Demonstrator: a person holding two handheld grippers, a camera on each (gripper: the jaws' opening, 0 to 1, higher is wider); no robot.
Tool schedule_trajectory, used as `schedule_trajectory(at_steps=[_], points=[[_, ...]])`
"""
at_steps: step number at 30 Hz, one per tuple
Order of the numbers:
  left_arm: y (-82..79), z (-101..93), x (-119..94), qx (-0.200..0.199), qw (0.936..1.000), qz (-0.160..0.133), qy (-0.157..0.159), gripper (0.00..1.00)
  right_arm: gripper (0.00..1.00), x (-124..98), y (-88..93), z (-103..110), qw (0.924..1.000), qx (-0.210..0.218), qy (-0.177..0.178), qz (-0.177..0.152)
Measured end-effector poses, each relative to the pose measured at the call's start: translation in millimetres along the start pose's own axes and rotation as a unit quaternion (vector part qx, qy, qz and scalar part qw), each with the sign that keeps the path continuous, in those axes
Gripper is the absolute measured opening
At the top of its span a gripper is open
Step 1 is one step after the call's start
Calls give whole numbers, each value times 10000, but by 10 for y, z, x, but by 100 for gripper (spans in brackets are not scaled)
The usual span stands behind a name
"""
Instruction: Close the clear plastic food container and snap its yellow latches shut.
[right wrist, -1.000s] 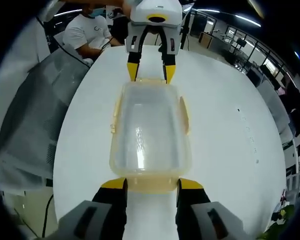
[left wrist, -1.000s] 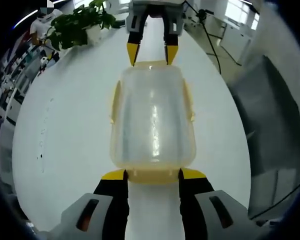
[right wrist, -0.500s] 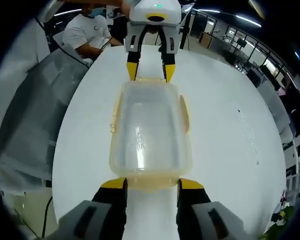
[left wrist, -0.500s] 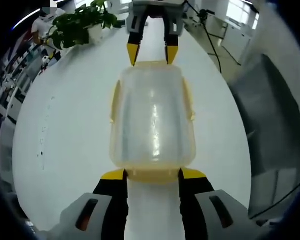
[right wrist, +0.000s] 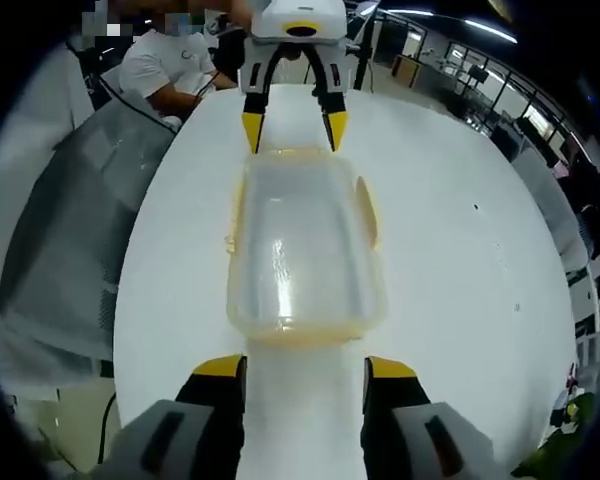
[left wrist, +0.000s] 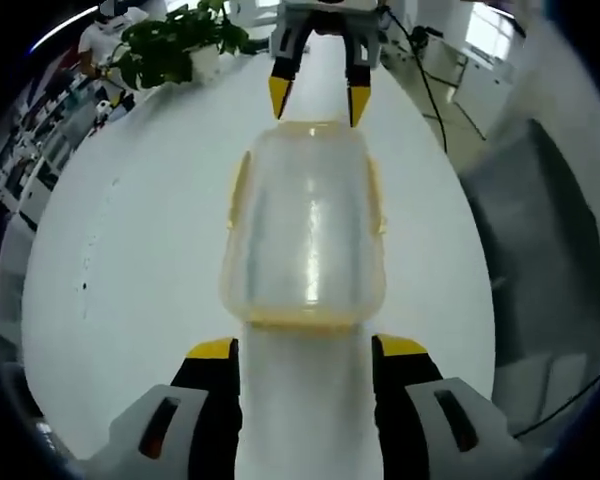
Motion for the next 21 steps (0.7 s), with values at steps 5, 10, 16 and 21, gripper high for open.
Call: schedule_trajectory(at_steps=[5, 10, 16, 21], points=[[8, 17, -43, -215, 9996, -130, -141, 51, 43, -46, -33, 38, 10000, 2, 60, -21], [40, 40, -83, -435, 9985, -69, -317, 46, 41, -87, -91, 40, 9994, 250, 191, -108], [27, 60, -115, -931, 9945, -194, -427, 45, 40, -132, -101, 0, 9957, 778, 462, -206], [-13, 46, -104, -1730, 9826, -452, -505, 46, 39, -145, -111, -59, 9826, 1662, 717, -416]])
Point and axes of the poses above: the point that each gripper's makers call its tool centre point, and the gripper's own axes: x roughly forward along the fingers, z roughly to its left, y roughly out of its underside, the point moved 4 cm from there along -x, roughly backward along the fingers, and after that the axes turned 6 degrees about -z, right-handed, at the moved point
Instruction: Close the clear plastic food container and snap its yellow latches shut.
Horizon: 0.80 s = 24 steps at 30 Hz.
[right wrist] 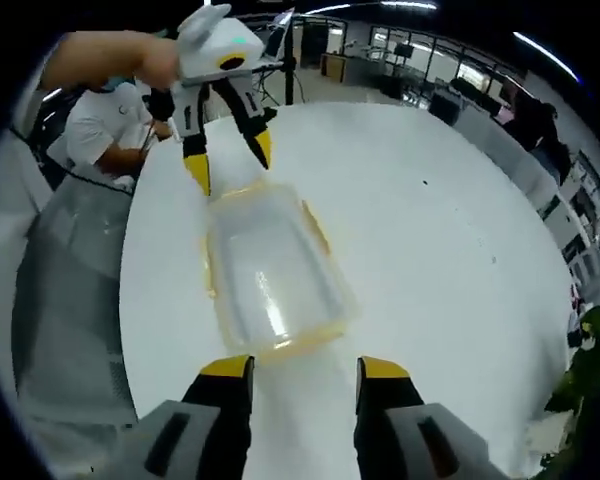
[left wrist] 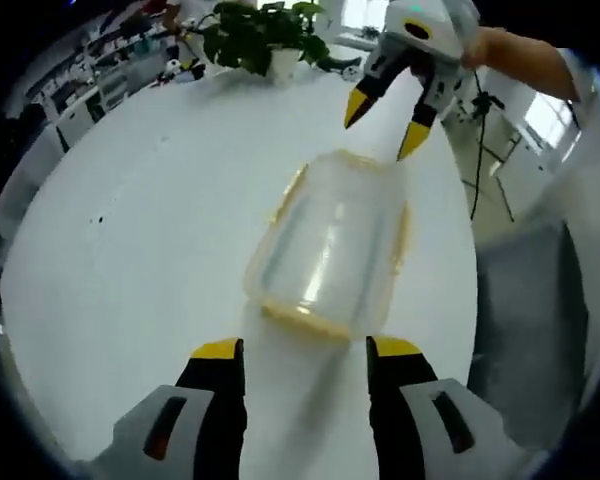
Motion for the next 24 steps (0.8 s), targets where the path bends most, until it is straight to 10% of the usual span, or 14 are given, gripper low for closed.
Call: schedule_trajectory(at_steps=[6, 10, 24], points=[[-74, -11, -3, -1135, 9930, -296, -103, 45, 40, 32, 45, 59, 9944, 1053, 47, 51], [-90, -12, 44, -2088, 9766, -504, -119, 45, 40, 66, 0, 56, 9869, 1602, 165, -52], [-35, -29, 173, -2537, 9642, -496, -588, 44, 39, 241, -54, 48, 9760, 2131, 451, -62]])
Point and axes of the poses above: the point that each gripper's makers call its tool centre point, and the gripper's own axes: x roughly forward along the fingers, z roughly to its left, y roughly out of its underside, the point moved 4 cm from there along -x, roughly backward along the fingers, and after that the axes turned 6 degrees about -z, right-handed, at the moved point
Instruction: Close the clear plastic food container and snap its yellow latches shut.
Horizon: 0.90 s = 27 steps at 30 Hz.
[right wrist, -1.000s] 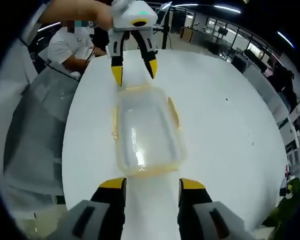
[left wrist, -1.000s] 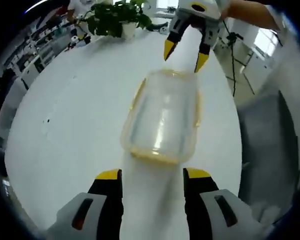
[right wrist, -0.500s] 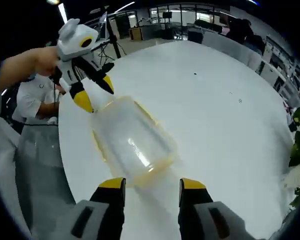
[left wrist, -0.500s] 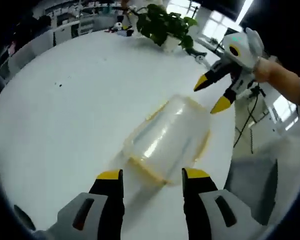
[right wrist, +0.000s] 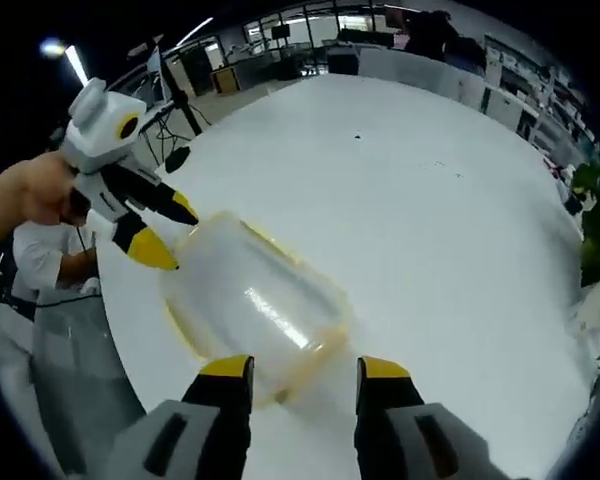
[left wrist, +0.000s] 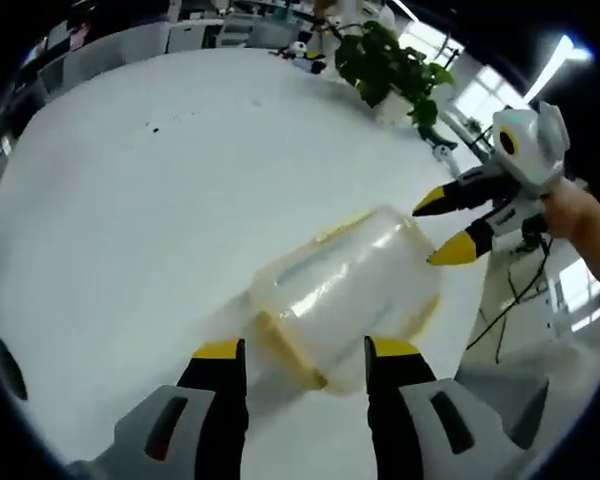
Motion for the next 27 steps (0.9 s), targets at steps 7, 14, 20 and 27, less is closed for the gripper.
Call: schedule_trajectory(at_steps=[7, 14, 20, 27], points=[[-22, -47, 88, -248, 9997, -77, -13, 39, 38, 83, 7, 41, 9982, 572, -155, 31], [-16, -41, 107, -348, 9993, -76, -71, 41, 33, 84, -15, 77, 9984, 537, -99, 166], [-5, -53, 129, -505, 9986, -148, -48, 39, 33, 93, -14, 108, 9985, 500, -20, 214], [-6, -101, 130, -443, 9988, -190, 16, 36, 33, 97, -11, 142, 9980, 562, 43, 291]])
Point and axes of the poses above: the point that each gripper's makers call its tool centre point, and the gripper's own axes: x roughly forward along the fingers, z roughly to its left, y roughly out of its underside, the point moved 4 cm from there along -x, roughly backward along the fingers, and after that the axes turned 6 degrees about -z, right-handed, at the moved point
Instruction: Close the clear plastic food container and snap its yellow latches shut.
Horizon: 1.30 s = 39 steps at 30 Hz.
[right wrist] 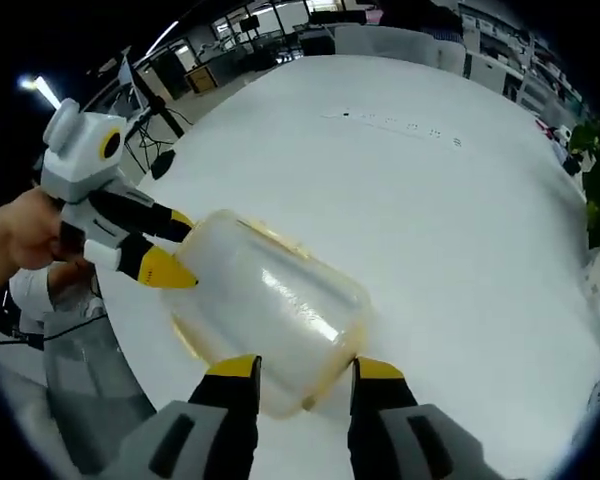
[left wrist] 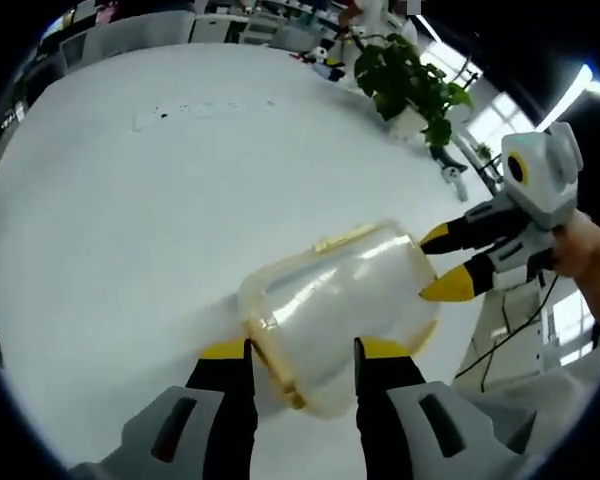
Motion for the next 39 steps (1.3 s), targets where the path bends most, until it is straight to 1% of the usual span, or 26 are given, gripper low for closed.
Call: schedule_trajectory(at_steps=[2, 4, 5, 6, 7, 8, 11, 15, 20, 24, 26, 27, 29, 30, 32, 33, 35, 36, 39], points=[[-11, 11, -2, -76, 10000, -1, 27, 35, 33, 1, 6, 0, 10000, 78, 24, -5], [0, 15, -3, -144, 9999, -19, 39, 35, 33, 4, 14, 9, 10000, 54, 14, 2], [8, 19, 6, -280, 9996, -7, 33, 34, 33, 2, 12, -8, 9999, 131, 3, 24], [2, 23, 7, -311, 9995, -42, 4, 34, 32, 10, 7, 1, 9999, 118, 4, 41], [2, 17, 6, -153, 9999, -42, 16, 34, 33, 47, -14, 77, 9989, 413, -195, -66], [8, 27, -5, -216, 9998, -40, 17, 34, 33, 25, 8, 51, 9984, 533, -172, 6], [16, 12, 6, -218, 9997, -77, -8, 35, 33, 27, 22, 22, 9993, 355, -137, -50], [9, 23, 5, -212, 9998, -71, -7, 36, 34, -1, 49, 10, 9991, 379, -145, -114], [28, 37, -12, -266, 9995, -198, 0, 37, 35, -8, 58, -16, 9987, 446, -184, -182], [24, 24, -2, -325, 9990, -293, -65, 38, 36, -12, 65, -19, 9980, 564, -164, -240], [24, 27, -10, -291, 9991, -306, -55, 39, 36, -17, 70, -22, 9979, 567, -158, -267], [22, 18, -8, -262, 9992, -305, -41, 39, 37, -23, 78, -22, 9979, 557, -161, -292], [22, 7, -9, -122, 9994, -310, -8, 40, 38, -35, 106, 4, 9989, 327, -229, -260], [31, 4, -23, -6, 9996, -288, 6, 41, 40, -46, 117, 0, 9993, 225, -164, -254], [-18, -4, -46, -10, 9989, -458, 6, 46, 42, -79, 122, 11, 9994, 164, -142, -276], [-59, -7, -59, 12, 9983, -578, 18, 47, 42, -107, 111, 13, 9992, 149, -167, -322], [-128, -12, -112, 3, 9972, -742, 81, 46, 42, -159, 114, 5, 9991, 125, -202, -357], [-173, -10, -142, -54, 9963, -845, 110, 45, 42, -180, 91, 1, 9991, 51, -176, -380], [-257, -5, -216, -29, 9949, -998, 144, 43, 42, -254, 61, -33, 9990, -214, -109, -385]])
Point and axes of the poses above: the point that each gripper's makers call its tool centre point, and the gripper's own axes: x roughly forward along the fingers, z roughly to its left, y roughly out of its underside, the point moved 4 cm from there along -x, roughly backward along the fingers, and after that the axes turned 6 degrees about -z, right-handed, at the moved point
